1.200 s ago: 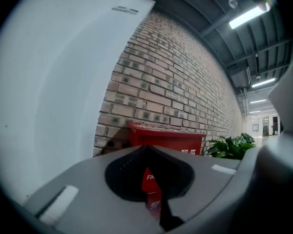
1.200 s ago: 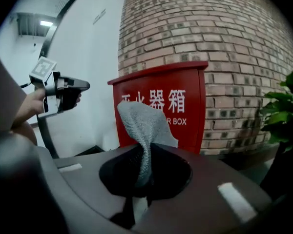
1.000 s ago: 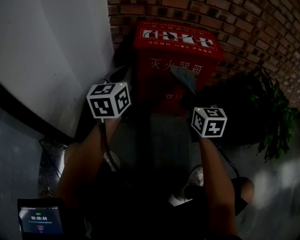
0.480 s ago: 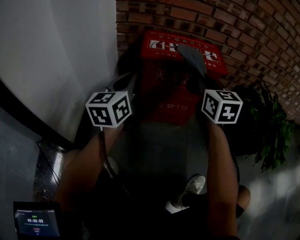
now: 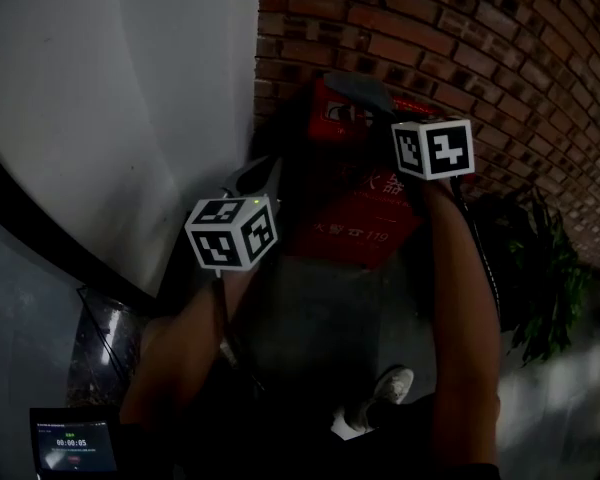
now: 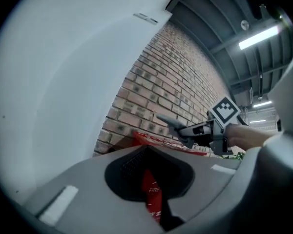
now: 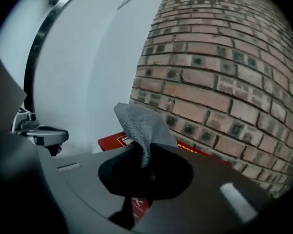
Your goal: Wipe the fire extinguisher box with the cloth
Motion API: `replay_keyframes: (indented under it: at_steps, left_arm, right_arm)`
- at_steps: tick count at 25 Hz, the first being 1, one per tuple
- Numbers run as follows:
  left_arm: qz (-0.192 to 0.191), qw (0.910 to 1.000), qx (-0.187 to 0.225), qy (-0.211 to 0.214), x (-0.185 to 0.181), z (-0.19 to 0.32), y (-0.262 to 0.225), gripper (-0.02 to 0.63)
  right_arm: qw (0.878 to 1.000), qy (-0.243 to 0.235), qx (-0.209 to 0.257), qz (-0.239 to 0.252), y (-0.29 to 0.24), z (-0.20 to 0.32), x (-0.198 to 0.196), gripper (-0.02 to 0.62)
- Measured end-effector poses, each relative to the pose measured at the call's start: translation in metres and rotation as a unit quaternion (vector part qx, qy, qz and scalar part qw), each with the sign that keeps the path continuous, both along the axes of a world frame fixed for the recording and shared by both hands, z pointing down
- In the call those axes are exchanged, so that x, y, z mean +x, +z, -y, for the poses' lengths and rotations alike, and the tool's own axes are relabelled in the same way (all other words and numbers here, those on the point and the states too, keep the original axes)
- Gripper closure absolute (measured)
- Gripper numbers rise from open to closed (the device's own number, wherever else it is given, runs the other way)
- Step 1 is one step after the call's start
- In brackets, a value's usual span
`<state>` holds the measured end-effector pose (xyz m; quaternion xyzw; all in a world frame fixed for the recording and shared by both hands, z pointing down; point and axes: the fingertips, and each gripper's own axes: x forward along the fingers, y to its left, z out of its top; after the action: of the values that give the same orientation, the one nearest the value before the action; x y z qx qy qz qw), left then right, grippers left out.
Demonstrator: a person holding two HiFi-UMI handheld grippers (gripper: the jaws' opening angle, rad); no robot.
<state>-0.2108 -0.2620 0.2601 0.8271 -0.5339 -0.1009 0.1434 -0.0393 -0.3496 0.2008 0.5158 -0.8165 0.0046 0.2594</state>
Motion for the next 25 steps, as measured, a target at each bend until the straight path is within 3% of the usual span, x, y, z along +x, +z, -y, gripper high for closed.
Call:
replay_keyframes:
  at_steps: [5, 9, 12, 15, 17, 19, 25]
  left_arm:
    - [-0.031, 0.9993, 0.002, 0.022, -0.002, 0.011, 0.005, 0.607]
    - [-0.051, 0.9982, 0.011, 0.030, -0.005, 0.015, -0.003, 0.607]
    - [-0.059, 0.9974, 0.019, 0.037, -0.004, 0.017, -0.008, 0.607]
    - [-0.068, 0.9964, 0.021, 0.046, -0.001, 0.016, -0.010, 0.607]
    - [-0.069, 0.9964, 0.016, 0.047, 0.000, 0.016, -0.009, 0.607]
    - [-0.068, 0.9966, 0.014, 0.045, -0.001, 0.017, -0.009, 0.607]
    - [-0.071, 0.9966, 0.002, 0.042, -0.003, 0.020, -0.005, 0.607]
  right_arm:
    - [0.995, 0.008, -0.064, -0.073, 0.016, 0.046, -0.008, 0.539]
    - [0.989, -0.006, -0.119, -0.092, 0.042, 0.055, -0.008, 0.444]
    - [0.987, -0.025, -0.159, -0.027, 0.044, 0.051, -0.007, 0.384]
    - [0.974, -0.056, -0.193, 0.102, 0.023, 0.042, -0.011, 0.328]
    - [0.965, -0.060, -0.189, 0.171, 0.005, 0.044, -0.008, 0.340]
    - [0.966, -0.047, -0.182, 0.177, 0.003, 0.050, -0.003, 0.363]
    - [0.969, -0.026, -0.222, 0.100, 0.038, 0.058, -0.006, 0.368]
